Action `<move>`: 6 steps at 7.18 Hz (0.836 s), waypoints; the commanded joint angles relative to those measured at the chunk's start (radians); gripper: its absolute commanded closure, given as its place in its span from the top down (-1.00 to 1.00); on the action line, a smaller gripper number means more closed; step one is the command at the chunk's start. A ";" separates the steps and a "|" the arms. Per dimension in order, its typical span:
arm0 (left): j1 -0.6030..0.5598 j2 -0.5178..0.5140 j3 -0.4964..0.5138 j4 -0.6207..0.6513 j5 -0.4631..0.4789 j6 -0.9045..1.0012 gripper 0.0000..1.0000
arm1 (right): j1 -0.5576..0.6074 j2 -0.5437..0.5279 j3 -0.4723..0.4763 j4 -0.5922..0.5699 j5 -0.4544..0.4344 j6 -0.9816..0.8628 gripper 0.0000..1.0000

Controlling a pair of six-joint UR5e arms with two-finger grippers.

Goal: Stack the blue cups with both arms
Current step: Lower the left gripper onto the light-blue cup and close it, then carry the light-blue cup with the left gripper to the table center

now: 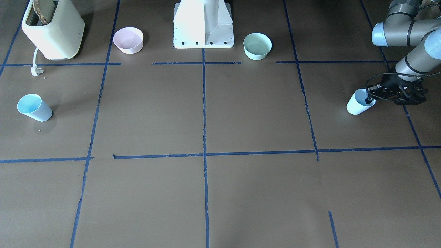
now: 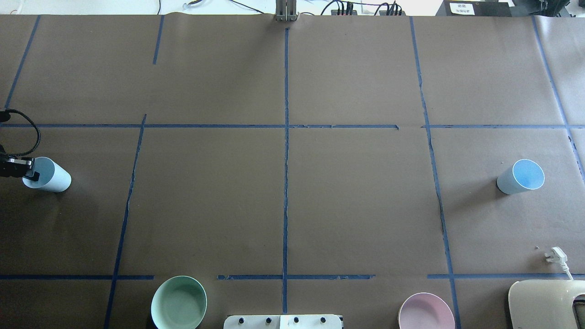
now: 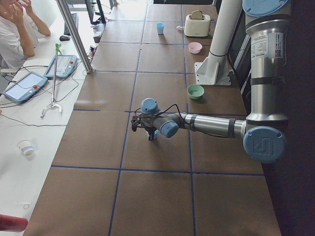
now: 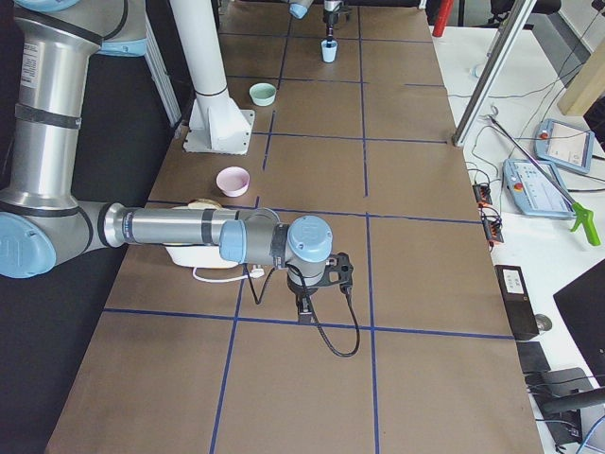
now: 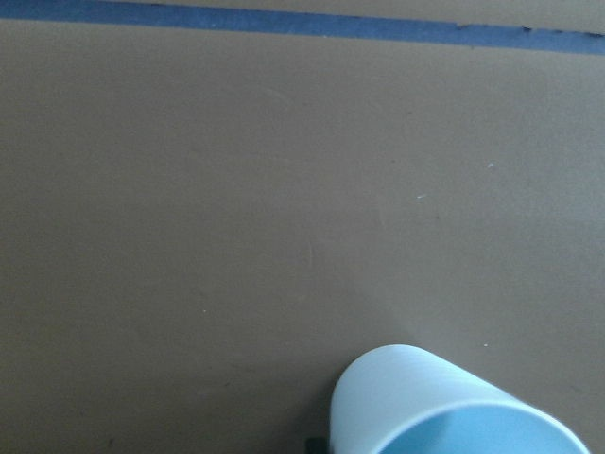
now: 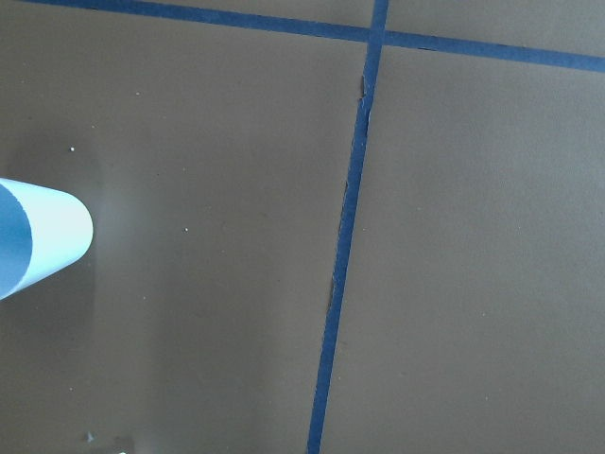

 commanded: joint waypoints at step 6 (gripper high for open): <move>0.312 -0.755 0.131 0.404 0.165 -0.413 -1.00 | 0.000 0.000 0.000 0.002 0.000 0.001 1.00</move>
